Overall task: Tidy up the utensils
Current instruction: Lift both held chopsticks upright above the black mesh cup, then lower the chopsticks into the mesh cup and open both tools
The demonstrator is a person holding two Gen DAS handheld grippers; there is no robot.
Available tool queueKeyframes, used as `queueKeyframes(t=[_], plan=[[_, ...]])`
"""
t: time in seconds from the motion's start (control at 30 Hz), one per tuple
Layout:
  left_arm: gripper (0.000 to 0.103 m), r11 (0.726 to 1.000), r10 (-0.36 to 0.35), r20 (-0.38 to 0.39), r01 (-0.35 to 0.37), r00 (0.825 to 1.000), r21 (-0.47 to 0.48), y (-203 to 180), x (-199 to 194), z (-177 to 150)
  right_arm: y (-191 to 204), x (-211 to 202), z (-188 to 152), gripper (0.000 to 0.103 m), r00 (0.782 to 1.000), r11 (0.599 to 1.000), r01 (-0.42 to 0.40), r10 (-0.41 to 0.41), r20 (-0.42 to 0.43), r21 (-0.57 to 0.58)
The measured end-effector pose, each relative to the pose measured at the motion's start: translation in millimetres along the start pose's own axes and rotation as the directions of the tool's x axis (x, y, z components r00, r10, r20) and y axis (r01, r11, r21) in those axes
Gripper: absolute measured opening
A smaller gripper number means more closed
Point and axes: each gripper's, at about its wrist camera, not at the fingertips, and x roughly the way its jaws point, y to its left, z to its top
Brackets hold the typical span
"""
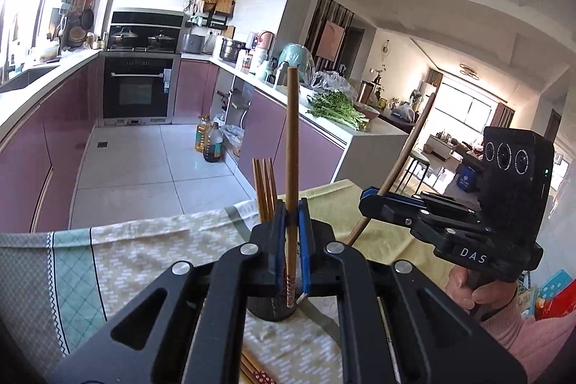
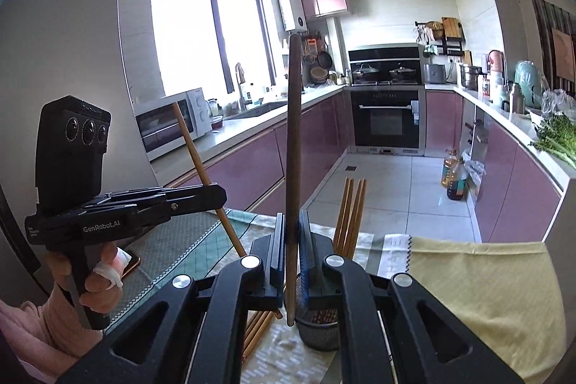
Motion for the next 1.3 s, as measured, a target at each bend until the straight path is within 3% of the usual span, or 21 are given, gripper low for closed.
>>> queueKeyframes(t=[0.3,0.6,0.93,1.3], plan=[[0.007,0.998,0.048,-0.007,-0.048,0.999,0.044,-7,21,11,-8,12,8,0.006,0.999,0.999,0.043,-0.043,0.017,0.0],[0.007,0.996,0.071,-0.118,-0.063,0.99,0.071,1,54,-9,-25,43,-9,0.006,0.993,0.997,0.077,-0.074,-0.094,0.03],[0.007,0.994,0.063,-0.248,-0.038,0.967,0.107,4,81,-26,-40,72,-24,0.006,0.973,0.993,0.086,-0.068,-0.219,0.074],[0.01,0.995,0.086,-0.279,-0.067,0.956,0.078,14,111,-23,-52,89,-30,0.008,0.967,0.986,0.116,-0.085,-0.241,0.119]])
